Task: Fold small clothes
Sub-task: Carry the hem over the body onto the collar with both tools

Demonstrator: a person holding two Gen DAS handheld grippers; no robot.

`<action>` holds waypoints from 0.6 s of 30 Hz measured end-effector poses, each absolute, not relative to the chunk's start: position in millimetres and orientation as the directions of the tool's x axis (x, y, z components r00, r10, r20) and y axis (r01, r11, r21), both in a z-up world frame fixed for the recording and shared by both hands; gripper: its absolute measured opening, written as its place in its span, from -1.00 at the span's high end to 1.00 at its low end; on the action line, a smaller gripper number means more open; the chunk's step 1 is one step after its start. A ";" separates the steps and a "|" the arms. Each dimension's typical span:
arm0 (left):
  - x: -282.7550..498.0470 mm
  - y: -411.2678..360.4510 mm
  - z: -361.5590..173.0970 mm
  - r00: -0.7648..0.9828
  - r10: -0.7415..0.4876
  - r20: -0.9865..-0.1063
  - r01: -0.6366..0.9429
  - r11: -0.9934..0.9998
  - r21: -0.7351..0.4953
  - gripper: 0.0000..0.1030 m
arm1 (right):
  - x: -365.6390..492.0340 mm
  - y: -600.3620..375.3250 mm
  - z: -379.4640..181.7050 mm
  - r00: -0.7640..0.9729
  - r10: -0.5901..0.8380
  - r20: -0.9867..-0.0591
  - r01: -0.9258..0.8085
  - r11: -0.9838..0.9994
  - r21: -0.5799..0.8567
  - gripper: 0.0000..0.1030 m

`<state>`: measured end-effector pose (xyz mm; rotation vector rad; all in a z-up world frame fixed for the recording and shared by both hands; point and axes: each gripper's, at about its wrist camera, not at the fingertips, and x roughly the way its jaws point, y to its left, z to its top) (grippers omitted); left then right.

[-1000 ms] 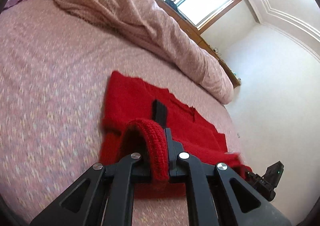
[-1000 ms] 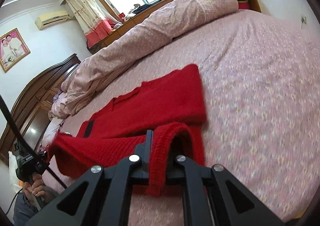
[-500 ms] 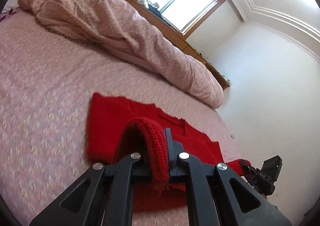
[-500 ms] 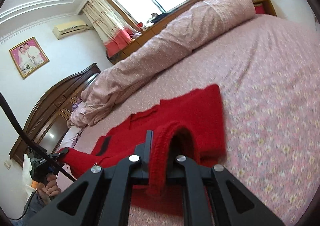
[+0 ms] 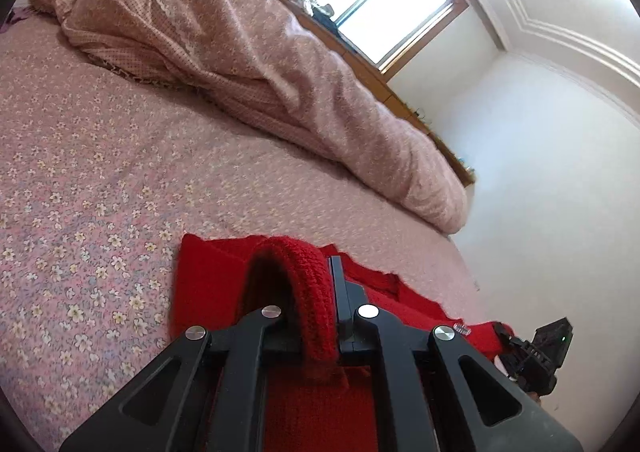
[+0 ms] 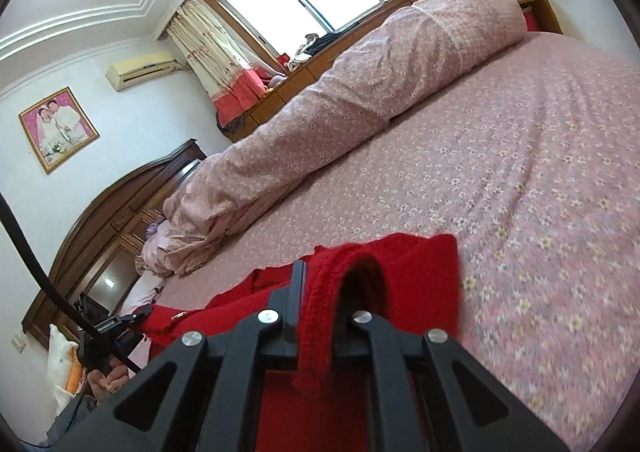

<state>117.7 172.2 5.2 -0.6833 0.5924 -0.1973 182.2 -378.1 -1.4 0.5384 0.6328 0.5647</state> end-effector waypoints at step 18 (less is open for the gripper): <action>159.9 177.1 -13.9 0.769 -0.381 -0.513 -0.054 0.761 -0.647 0.97 | 227.7 -365.4 -26.4 0.628 0.601 -0.495 -0.242 0.755 0.610 0.86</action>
